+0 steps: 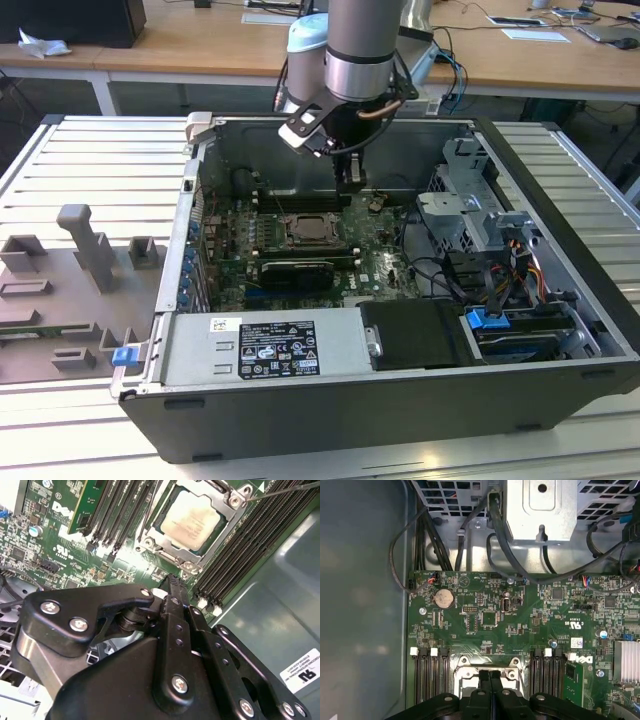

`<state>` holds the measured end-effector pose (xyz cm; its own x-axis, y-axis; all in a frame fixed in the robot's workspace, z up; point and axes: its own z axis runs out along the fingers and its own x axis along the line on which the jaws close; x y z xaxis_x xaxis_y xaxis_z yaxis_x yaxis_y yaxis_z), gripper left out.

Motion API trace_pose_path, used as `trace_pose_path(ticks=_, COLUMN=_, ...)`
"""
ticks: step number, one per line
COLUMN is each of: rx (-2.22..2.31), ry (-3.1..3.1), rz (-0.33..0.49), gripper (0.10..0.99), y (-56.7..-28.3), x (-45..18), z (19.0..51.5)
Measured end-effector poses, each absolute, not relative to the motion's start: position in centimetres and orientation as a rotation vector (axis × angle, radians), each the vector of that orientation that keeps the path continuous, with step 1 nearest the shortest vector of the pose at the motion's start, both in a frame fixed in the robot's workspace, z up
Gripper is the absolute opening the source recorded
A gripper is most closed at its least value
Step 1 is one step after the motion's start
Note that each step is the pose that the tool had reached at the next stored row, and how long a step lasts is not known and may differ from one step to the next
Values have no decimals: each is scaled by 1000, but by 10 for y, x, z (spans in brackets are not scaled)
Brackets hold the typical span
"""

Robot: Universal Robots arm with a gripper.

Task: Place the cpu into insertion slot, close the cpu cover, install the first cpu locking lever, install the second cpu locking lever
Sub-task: 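Close the cpu cover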

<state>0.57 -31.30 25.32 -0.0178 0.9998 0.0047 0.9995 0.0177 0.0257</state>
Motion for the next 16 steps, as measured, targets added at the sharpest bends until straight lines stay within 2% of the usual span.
trace_pose_path(ticks=16, rx=2191, ry=2230, rz=34, gripper=106, y=-313, x=-12, z=248)
